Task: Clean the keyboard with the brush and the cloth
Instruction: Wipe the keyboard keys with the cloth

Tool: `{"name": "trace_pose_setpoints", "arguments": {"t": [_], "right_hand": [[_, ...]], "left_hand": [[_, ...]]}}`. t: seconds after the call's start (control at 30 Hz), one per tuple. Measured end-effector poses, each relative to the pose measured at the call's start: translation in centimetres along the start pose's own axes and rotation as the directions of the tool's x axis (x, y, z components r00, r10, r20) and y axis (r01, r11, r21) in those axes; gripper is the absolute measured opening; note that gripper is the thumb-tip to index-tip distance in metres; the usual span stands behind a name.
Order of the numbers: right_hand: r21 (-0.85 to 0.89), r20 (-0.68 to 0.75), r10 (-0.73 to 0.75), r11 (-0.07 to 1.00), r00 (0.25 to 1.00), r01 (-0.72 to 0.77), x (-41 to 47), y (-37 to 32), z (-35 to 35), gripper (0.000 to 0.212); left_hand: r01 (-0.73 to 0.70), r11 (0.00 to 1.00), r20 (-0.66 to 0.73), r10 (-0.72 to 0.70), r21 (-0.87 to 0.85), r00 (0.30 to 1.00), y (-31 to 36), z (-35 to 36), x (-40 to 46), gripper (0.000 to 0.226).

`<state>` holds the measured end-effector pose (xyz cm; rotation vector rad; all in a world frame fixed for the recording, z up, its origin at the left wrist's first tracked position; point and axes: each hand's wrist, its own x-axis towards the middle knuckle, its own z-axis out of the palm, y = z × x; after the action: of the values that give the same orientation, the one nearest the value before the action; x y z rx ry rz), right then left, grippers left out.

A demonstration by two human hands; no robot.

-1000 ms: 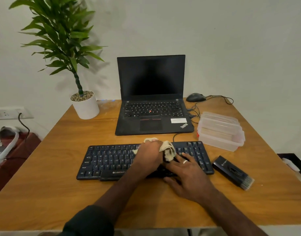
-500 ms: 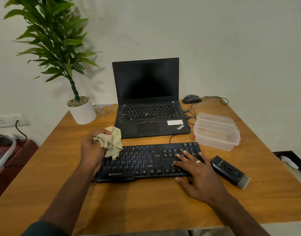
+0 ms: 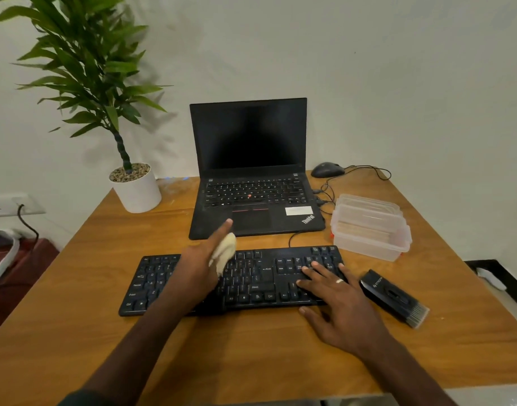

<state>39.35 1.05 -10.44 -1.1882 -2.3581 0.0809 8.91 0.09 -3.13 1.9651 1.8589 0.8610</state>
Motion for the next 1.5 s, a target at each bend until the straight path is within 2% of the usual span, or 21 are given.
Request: {"name": "trace_pose_setpoints", "arguments": {"t": [0.07,0.1,0.17,0.27,0.4,0.47,0.53,0.6,0.63,0.7,0.73,0.83,0.9,1.07,1.13,1.2,1.23,1.27,1.33,1.43,1.5], "right_hand": [[-0.024,0.004,0.030,0.999,1.000,-0.030,0.0,-0.1,0.0,0.054],[-0.040,0.011,0.049,0.998,0.999,-0.049,0.0,-0.2,0.1,0.056],[-0.063,0.031,0.074,0.995,0.997,-0.072,0.1,-0.3,0.0,0.059],[-0.074,0.062,0.078,0.995,0.995,-0.073,0.2,-0.4,-0.1,0.059],[-0.084,0.098,0.082,0.994,0.992,-0.074,0.3,-0.6,-0.5,0.060],[-0.079,0.119,0.085,0.994,0.989,-0.076,0.3,-0.8,-0.7,0.060],[-0.079,0.120,0.081,0.994,0.990,-0.072,0.2,-0.8,-0.8,0.059],[-0.076,0.109,0.076,0.995,0.991,-0.068,0.0,-0.8,-0.9,0.057],[-0.075,0.107,0.080,0.995,0.991,-0.072,0.0,-0.8,-0.9,0.058],[-0.079,0.114,0.092,0.993,0.989,-0.083,0.0,-0.9,-0.9,0.059],[-0.077,0.119,0.096,0.993,0.988,-0.088,0.1,-1.0,-0.8,0.060],[-0.063,0.155,0.101,0.994,0.983,-0.092,0.5,-1.1,-0.7,0.063],[-0.066,0.152,0.102,0.994,0.983,-0.092,0.5,-1.1,-0.8,0.063],[-0.058,0.174,0.093,0.995,0.980,-0.084,0.5,-1.3,-1.2,0.060],[-0.058,0.173,0.095,0.995,0.980,-0.086,0.4,-1.3,-1.4,0.060],[-0.059,0.158,0.095,0.994,0.983,-0.087,0.2,-1.5,-1.5,0.059],[-0.057,0.158,0.094,0.995,0.983,-0.086,0.2,-1.5,-1.4,0.060],[-0.052,0.164,0.091,0.995,0.982,-0.084,0.2,-1.5,-1.5,0.060],[-0.036,0.182,0.089,0.996,0.979,-0.083,0.4,-1.4,-1.6,0.061],[-0.030,0.218,0.078,0.997,0.973,-0.073,0.7,-1.5,-1.4,0.062],[-0.036,0.235,0.069,0.997,0.970,-0.063,0.8,-1.6,-1.3,0.062]], "left_hand": [[0.067,0.997,-0.093,-0.062,0.048,0.994,0.2,0.1,0.9,0.069],[0.089,0.992,-0.093,-0.081,0.087,0.992,0.7,0.6,1.2,0.062],[0.077,0.978,-0.003,-0.078,0.195,0.997,2.0,2.7,1.3,0.055],[0.014,0.969,0.076,-0.034,0.247,0.997,4.3,5.9,1.4,0.055],[-0.201,0.943,0.191,0.152,0.265,0.970,7.5,8.9,2.9,0.050],[-0.248,0.953,0.238,0.204,0.172,0.950,8.9,9.6,4.2,0.046],[-0.178,0.984,0.214,0.181,-0.034,0.960,9.6,9.4,5.6,0.040],[-0.113,0.974,0.096,0.133,-0.195,0.986,8.9,8.3,6.7,0.036],[-0.109,0.975,0.036,0.118,-0.192,0.992,8.2,7.4,6.9,0.036],[-0.125,0.988,-0.014,0.124,-0.090,0.992,6.6,5.5,6.7,0.037],[-0.139,0.990,0.009,0.139,-0.028,0.990,5.8,4.6,6.5,0.038],[-0.207,0.962,0.209,0.168,0.180,0.963,4.4,4.4,5.3,0.040],[-0.276,0.937,0.249,0.221,0.214,0.943,5.0,5.9,4.5,0.042],[-0.354,0.932,0.245,0.326,0.079,0.913,8.6,9.6,6.1,0.041],[-0.221,0.969,0.180,0.237,-0.107,0.955,9.3,10.2,7.1,0.037],[-0.097,0.944,0.079,0.128,-0.315,0.989,9.2,9.6,7.4,0.032],[-0.081,0.932,0.019,0.093,-0.352,0.995,8.7,8.8,7.5,0.031],[-0.088,0.937,-0.032,0.082,-0.338,0.996,8.0,7.9,7.5,0.031],[-0.134,0.972,-0.068,0.123,-0.194,0.990,6.3,5.8,7.0,0.033],[-0.180,0.982,0.135,0.170,0.063,0.976,4.8,4.4,5.7,0.035],[-0.283,0.943,0.247,0.237,0.174,0.940,5.2,5.4,5.0,0.037]]}}
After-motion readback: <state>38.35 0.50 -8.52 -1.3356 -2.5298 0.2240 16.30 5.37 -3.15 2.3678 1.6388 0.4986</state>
